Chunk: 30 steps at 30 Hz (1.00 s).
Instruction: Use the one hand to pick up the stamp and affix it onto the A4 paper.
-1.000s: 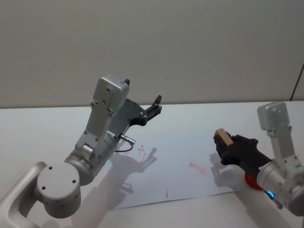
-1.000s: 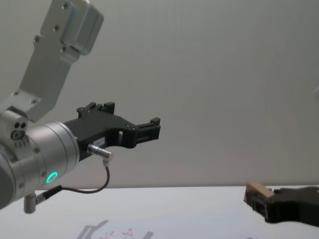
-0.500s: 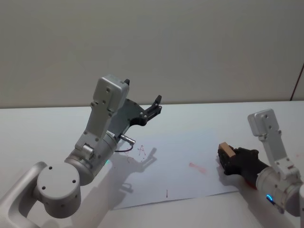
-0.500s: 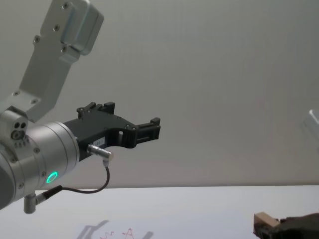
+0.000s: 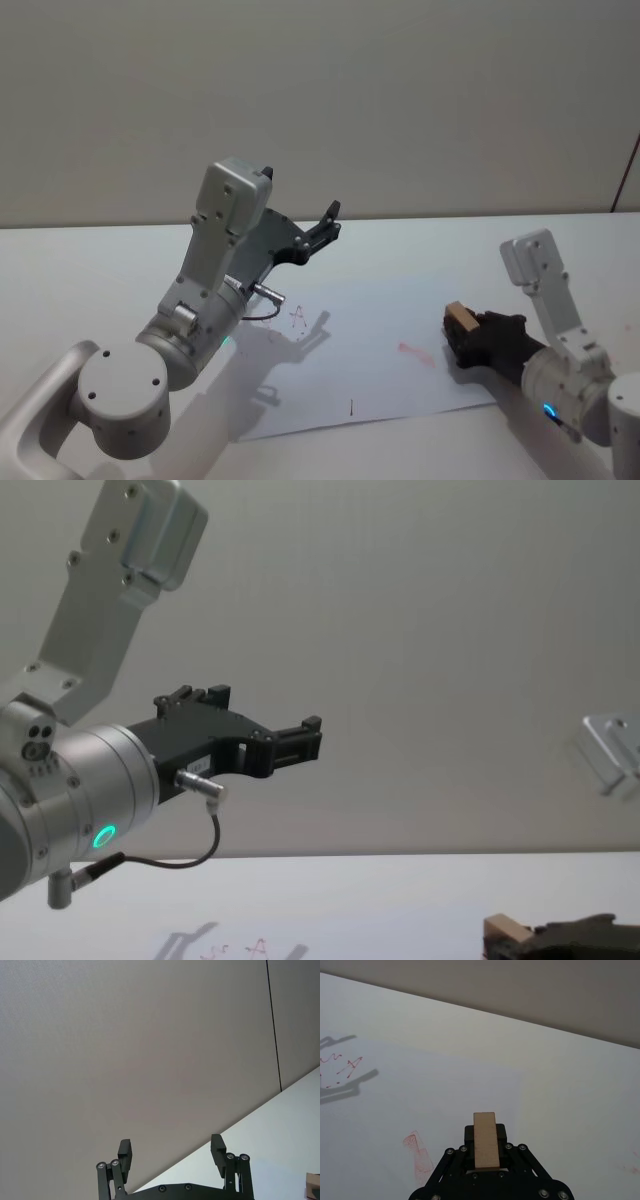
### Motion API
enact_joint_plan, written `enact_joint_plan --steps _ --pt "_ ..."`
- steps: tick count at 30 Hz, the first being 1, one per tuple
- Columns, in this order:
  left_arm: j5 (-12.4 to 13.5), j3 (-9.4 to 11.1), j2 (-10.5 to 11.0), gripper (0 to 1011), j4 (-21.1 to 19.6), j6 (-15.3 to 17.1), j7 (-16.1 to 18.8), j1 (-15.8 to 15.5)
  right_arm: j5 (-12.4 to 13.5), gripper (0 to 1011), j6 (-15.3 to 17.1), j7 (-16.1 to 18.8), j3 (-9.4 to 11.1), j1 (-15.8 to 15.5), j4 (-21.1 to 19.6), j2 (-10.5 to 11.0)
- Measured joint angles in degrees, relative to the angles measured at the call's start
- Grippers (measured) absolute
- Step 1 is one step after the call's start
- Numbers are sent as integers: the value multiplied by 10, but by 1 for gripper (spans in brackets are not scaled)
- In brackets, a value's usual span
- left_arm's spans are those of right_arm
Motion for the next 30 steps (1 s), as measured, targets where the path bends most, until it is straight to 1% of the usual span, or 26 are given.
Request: enact_joint_plan --steps 10,30 --pt "0 0 0 1001 0 0 0 0 -8 219 -6 10 -5 16 17 -10" --pt "0 0 0 1001 0 0 0 0 -13 219 23 14 -7 18 23 -11"
